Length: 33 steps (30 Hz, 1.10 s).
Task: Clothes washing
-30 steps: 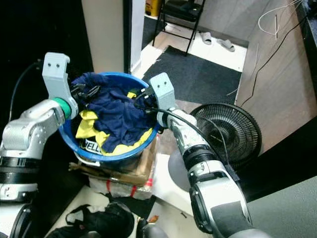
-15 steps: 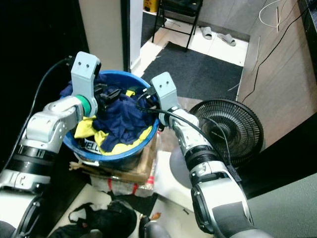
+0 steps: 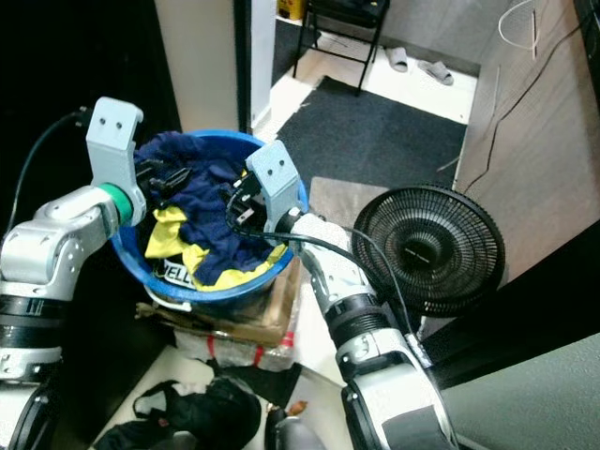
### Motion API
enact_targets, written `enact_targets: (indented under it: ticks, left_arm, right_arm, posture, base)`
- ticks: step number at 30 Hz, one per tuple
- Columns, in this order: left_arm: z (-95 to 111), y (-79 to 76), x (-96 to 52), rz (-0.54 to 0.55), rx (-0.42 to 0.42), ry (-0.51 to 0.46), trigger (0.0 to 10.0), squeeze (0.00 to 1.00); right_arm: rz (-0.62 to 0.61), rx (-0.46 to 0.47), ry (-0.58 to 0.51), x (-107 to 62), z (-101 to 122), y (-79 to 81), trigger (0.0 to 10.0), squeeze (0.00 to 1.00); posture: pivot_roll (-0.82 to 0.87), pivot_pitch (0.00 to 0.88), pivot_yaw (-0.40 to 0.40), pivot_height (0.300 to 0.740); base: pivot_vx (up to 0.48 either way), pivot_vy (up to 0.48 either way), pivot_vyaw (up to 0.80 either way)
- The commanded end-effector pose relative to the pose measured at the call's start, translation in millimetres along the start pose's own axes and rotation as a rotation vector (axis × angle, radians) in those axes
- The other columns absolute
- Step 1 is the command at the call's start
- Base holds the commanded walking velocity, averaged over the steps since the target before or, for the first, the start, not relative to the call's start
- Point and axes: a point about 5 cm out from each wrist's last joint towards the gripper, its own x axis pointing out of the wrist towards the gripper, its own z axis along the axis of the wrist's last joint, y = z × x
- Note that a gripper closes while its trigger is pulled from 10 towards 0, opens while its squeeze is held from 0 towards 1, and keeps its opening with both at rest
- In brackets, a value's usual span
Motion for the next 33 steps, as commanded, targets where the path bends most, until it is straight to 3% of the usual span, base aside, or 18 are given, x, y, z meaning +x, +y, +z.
enact_targets:
  ticks: [1, 5, 9, 11, 22, 23, 25, 26, 29, 33]
  left_arm:
    - [-5, 1.9, -3.0, -0.001, -0.009, 0.019, 10.0, 0.00]
    - [-6, 3.8, -4.1, 0.006, -0.007, 0.021, 10.0, 0.00]
    - [-7, 2.7, -4.5, 0.010, -0.007, 0.020, 10.0, 0.00]
    - [-7, 2.1, -5.7, 0.017, -0.011, 0.019, 10.0, 0.00]
    - [-10, 3.0, -8.5, 0.035, -0.020, 0.027, 10.0, 0.00]
    - [-10, 3.9, -9.0, 0.039, -0.019, 0.027, 10.0, 0.00]
    - [-10, 3.9, -9.0, 0.039, -0.019, 0.027, 10.0, 0.00]
    - [-10, 4.9, -9.4, 0.044, -0.016, 0.028, 10.0, 0.00]
    - [-12, 7.3, -12.1, 0.053, -0.013, 0.033, 10.0, 0.00]
    - [-13, 8.2, -14.1, 0.060, -0.013, 0.037, 10.0, 0.00]
  right_arm:
    - [-0.029, -0.014, 0.072, -0.2, -10, -3.0, 10.0, 0.00]
    - [-0.061, -0.041, 0.158, 1.4, -13, -10.7, 10.0, 0.00]
    - [-0.046, -0.008, 0.233, 0.3, -15, -15.5, 10.0, 0.00]
    - [-0.032, -0.028, 0.280, -3.2, -19, -19.2, 10.0, 1.00]
    - [-0.041, 0.017, 0.255, -2.1, -9, -27.0, 10.0, 1.00]
    - [-0.021, 0.045, 0.257, 0.0, -9, -24.5, 10.0, 0.71]
    - [-0.021, 0.045, 0.257, 0.0, -9, -24.5, 10.0, 0.71]
    - [-0.004, 0.073, 0.259, 1.7, -10, -21.6, 10.0, 0.00]
    - [0.031, 0.090, 0.319, 3.7, -20, -11.9, 10.0, 0.00]
    - [0.013, 0.082, 0.362, 1.5, -27, -12.0, 10.0, 0.00]
  posture:
    - [0.04, 0.162, -0.009, 0.740]
    - [0.04, 0.162, -0.013, 0.740]
    - [0.03, 0.163, -0.023, 0.740]
    - [0.03, 0.165, -0.034, 0.740]
    - [0.04, 0.159, -0.038, 0.740]
    - [0.04, 0.160, -0.039, 0.740]
    - [0.04, 0.160, -0.039, 0.740]
    - [0.04, 0.160, -0.039, 0.740]
    - [0.05, 0.163, -0.044, 0.740]
    - [0.06, 0.165, -0.046, 0.740]
  base:
    - [0.000, 0.000, 0.00]
    - [0.000, 0.000, 0.00]
    - [0.000, 0.000, 0.00]
    - [0.000, 0.000, 0.00]
    - [0.000, 0.000, 0.00]
    - [0.000, 0.000, 0.00]
    - [0.000, 0.000, 0.00]
    - [0.000, 0.000, 0.00]
    - [0.000, 0.000, 0.00]
    - [0.000, 0.000, 0.00]
